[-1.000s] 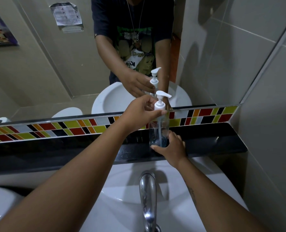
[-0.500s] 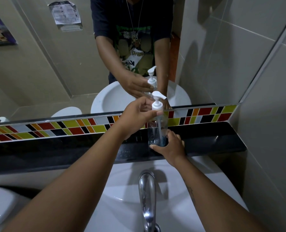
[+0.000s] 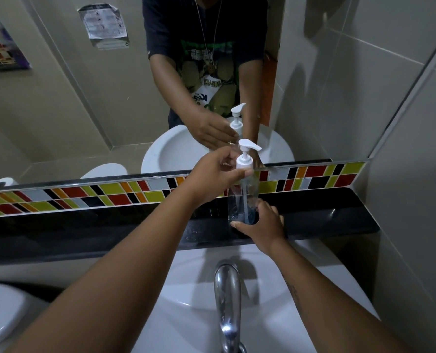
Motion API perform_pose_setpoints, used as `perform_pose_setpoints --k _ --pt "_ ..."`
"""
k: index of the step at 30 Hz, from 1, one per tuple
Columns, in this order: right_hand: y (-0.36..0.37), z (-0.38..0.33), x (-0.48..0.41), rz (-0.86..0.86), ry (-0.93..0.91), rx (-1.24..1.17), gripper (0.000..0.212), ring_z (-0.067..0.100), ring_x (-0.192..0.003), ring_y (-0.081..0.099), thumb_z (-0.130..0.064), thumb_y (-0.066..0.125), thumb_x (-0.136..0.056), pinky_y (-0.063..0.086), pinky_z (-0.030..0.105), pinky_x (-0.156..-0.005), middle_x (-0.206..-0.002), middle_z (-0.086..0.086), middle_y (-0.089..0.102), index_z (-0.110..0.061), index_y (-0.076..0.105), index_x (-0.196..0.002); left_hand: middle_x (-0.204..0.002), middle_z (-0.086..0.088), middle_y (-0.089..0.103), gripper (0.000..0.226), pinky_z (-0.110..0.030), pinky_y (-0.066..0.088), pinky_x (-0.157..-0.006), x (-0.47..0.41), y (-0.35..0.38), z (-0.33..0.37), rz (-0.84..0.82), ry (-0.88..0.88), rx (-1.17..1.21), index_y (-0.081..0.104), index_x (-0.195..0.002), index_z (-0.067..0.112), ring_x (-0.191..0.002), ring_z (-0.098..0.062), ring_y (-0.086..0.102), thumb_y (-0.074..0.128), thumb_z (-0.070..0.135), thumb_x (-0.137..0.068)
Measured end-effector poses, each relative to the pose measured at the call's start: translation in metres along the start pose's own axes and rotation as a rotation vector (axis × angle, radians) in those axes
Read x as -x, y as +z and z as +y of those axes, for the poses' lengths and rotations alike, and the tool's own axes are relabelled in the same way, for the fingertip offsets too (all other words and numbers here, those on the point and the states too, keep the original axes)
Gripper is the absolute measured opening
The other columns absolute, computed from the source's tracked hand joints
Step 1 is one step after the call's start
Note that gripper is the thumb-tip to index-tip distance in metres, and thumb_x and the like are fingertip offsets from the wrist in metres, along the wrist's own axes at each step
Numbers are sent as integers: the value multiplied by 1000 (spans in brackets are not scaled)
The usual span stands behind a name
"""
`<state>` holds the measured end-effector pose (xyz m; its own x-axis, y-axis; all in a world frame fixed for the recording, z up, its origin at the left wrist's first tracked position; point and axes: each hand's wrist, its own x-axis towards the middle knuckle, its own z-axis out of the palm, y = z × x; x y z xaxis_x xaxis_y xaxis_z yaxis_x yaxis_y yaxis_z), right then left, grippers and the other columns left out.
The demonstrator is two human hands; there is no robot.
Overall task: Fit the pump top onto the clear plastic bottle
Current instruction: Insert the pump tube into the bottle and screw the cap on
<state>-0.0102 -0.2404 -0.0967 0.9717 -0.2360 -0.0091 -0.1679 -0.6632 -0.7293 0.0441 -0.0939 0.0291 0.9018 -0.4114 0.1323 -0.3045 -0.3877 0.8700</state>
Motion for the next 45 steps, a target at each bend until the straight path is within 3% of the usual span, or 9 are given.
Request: perform_pose_setpoints --k 5,13,19,21,24,32,37,42,45 --pt "-3 -4 3 -6 8 0 66 25 -123 42 -48 78 -69 32 40 -103 -128 -1 56 -23 52 -125 -103 9 72 22 -34 56 -93 -1 -3 2 -48 57 -89 62 -100 36 -103 -13 72 78 27 -89" --pt "-2 -2 1 -30 4 14 70 24 -123 42 -52 77 -68 30 39 -102 -131 -2 56 -25 52 -128 -98 7 72 18 -44 56 -97 -11 -16 10 -171 11 -165 62 -96 32 -102 -20 71 78 27 -90" --pt "-1 1 -1 -9 2 12 67 25 -119 45 -52 79 -65 32 39 -99 -122 -1 59 -22 55 -120 -113 7 73 53 -34 58 -95 -8 -14 8 -159 -34 -54 61 -121 25 -107 -10 70 89 32 -76" --pt "0 3 -1 -14 -12 10 65 24 -117 45 -54 78 -65 32 40 -98 -121 -2 60 -23 55 -118 -97 12 74 37 -20 57 -80 -6 -10 10 -109 14 16 67 -112 24 -91 -1 71 86 24 -81" --pt "3 5 -3 -18 -18 9 68 23 -119 45 -55 77 -65 31 40 -99 -126 -5 59 -26 54 -122 -85 5 77 12 -25 55 -76 -6 -5 10 -35 72 22 72 -90 24 -84 -13 74 83 22 -84" --pt "3 4 -2 -19 -19 22 69 24 -120 45 -54 77 -66 30 39 -98 -129 -3 59 -25 53 -124 -69 15 72 19 -23 52 -70 -9 -1 9 9 126 -17 71 -77 33 -70 -4 66 87 23 -78" --pt "2 3 -2 -24 -17 33 69 24 -120 44 -54 77 -67 32 40 -100 -129 -3 58 -25 53 -125 -78 1 77 22 -39 59 -75 -4 6 1 90 120 58 69 -78 29 -75 -15 71 89 20 -77" --pt "-2 0 1 -39 -6 32 68 24 -122 43 -53 77 -69 30 41 -102 -129 -1 56 -25 52 -126 -91 -1 80 14 -43 60 -87 -4 -1 -1 8 104 18 76 -93 17 -90 -25 77 84 21 -83" --pt "-1 1 -1 -47 8 19 68 24 -122 43 -54 77 -67 28 40 -101 -129 -3 58 -26 53 -125 -96 4 79 15 -33 60 -87 -3 -3 -2 -33 78 37 74 -102 20 -94 -15 76 80 21 -88"
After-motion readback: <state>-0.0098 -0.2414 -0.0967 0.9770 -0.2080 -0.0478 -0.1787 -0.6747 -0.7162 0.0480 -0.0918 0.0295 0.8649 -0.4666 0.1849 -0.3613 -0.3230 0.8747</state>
